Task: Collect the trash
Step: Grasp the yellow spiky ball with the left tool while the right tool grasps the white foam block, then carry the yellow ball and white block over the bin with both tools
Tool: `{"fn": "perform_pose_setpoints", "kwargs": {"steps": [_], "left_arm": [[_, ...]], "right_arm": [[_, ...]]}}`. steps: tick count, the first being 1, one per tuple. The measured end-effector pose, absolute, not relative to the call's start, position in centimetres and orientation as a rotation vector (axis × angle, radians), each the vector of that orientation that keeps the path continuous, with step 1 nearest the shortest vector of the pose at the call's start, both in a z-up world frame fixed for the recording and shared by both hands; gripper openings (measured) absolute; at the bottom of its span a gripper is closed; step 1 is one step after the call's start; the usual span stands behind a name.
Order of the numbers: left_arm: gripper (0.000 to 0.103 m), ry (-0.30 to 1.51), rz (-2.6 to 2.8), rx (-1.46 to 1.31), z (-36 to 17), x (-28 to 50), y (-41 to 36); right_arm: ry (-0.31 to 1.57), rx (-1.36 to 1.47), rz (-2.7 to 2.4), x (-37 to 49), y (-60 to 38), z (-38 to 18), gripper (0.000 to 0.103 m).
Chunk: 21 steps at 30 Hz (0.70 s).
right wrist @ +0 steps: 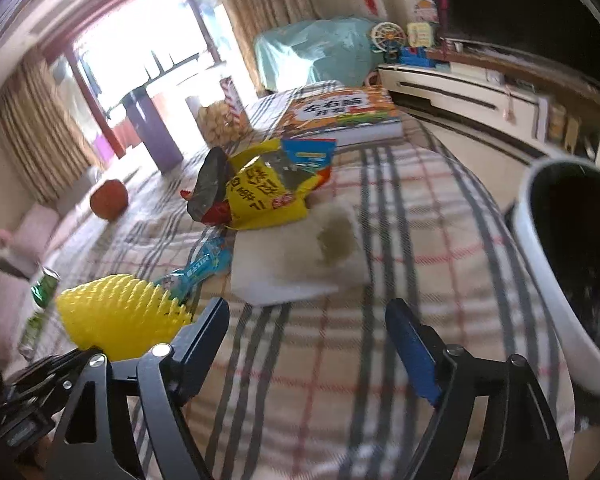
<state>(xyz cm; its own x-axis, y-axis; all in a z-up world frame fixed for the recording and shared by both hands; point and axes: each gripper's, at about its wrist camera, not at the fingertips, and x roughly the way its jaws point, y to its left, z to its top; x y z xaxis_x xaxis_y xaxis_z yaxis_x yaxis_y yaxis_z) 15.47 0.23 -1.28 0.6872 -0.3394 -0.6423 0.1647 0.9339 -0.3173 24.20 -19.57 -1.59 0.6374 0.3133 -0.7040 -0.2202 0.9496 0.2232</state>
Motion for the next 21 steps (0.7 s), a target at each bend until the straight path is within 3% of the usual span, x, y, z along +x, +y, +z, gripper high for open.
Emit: {"fn": "perform_pose_setpoints", "kwargs": {"steps": [6, 10, 21], "left_arm": [[0.013, 0.767, -0.294, -0.235, -1.2, 15.7, -0.2], [0.013, 0.767, -0.299, -0.23, -1.2, 15.4, -0.6], [0.013, 0.767, -0.368, -0.21, -0.9, 15.6, -3.2]], "right_arm": [[0.87, 0.041, 0.299, 26.2, -17.9, -2.7, 0.089], [0.852, 0.034, 0.295, 26.0, -18.1, -2.4, 0.077], [0.815, 0.167, 0.284, 21.6, -23.4, -0.8, 0.076]]}}
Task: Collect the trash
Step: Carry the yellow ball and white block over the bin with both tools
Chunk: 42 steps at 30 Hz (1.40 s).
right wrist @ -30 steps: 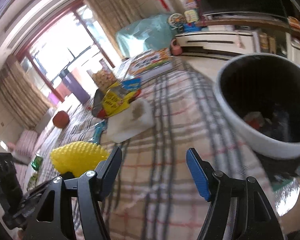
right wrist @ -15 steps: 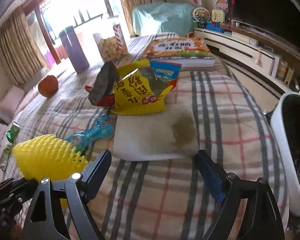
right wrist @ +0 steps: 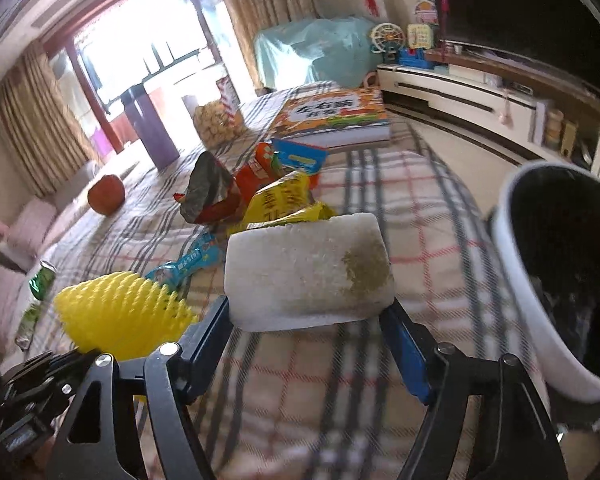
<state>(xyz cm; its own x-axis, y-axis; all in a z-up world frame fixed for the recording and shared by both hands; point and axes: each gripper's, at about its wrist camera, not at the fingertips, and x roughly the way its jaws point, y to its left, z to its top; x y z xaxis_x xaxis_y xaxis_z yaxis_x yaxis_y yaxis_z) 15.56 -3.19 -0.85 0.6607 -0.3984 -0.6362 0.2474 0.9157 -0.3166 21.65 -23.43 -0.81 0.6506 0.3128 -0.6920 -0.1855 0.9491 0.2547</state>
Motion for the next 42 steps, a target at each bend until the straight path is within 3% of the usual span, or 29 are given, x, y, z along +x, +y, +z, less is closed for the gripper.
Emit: {"fn": "perform_pose_setpoints", "kwargs": {"steps": [42], "left_arm": [[0.013, 0.73, -0.641, -0.034, 2.3, 18.7, -19.5]], "right_arm": [[0.713, 0.352, 0.061, 16.3, -39.9, 1.7, 0.076]]}}
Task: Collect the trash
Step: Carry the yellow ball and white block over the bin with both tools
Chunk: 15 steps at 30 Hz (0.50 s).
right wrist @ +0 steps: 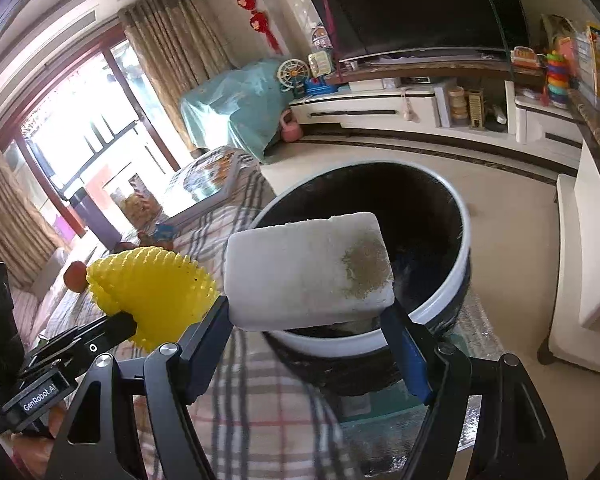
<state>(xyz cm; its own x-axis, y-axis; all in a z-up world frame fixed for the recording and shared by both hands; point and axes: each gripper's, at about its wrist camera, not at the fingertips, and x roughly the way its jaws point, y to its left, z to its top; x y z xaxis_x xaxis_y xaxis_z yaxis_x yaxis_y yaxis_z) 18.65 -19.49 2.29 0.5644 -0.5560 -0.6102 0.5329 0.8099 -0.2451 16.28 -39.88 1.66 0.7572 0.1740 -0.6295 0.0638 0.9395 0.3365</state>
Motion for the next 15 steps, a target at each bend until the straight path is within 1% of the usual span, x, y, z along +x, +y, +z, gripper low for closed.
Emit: {"fn": "perform_pose_setpoints", "kwargs": {"steps": [15], "left_arm": [[0.013, 0.739, -0.663, 0.006, 2.2, 21.1, -23.0]], "right_arm": [[0.724, 0.336, 0.026, 17.5, -42.2, 1.4, 0.076]]}}
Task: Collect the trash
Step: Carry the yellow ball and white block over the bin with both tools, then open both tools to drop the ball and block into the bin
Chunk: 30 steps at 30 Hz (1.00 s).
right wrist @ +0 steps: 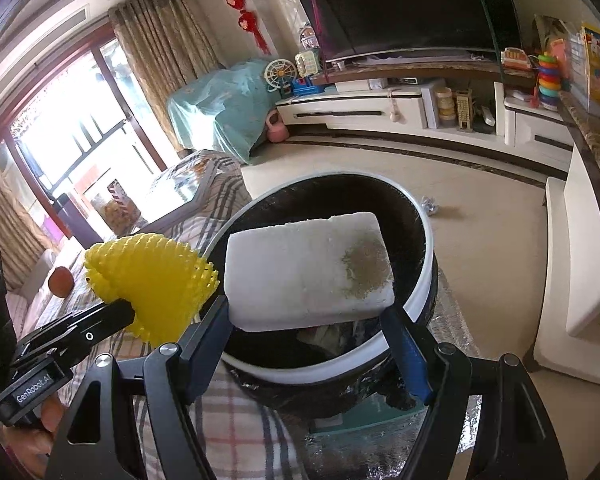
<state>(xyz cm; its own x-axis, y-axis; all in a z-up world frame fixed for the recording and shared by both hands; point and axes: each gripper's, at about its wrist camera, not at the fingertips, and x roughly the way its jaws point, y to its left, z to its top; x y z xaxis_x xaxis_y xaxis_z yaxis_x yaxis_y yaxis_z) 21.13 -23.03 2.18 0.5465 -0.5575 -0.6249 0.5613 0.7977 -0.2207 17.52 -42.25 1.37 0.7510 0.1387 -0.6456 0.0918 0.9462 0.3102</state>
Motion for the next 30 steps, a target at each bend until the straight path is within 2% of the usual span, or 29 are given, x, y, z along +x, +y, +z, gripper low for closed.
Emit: {"fn": "perform_pose_setpoints", "kwargs": {"steps": [25, 30], "left_arm": [[0.014, 0.766, -0.668, 0.051, 1.7, 23.6, -26.3], [0.028, 0.773, -0.661, 0.06, 1.7, 23.7, -26.6]], "right_arm": [[0.742, 0.304, 0.02, 19.4, -43.4, 1.7, 0.079], [0.745, 0.313, 0.008, 19.7, -43.7, 1.7, 0.082]]}}
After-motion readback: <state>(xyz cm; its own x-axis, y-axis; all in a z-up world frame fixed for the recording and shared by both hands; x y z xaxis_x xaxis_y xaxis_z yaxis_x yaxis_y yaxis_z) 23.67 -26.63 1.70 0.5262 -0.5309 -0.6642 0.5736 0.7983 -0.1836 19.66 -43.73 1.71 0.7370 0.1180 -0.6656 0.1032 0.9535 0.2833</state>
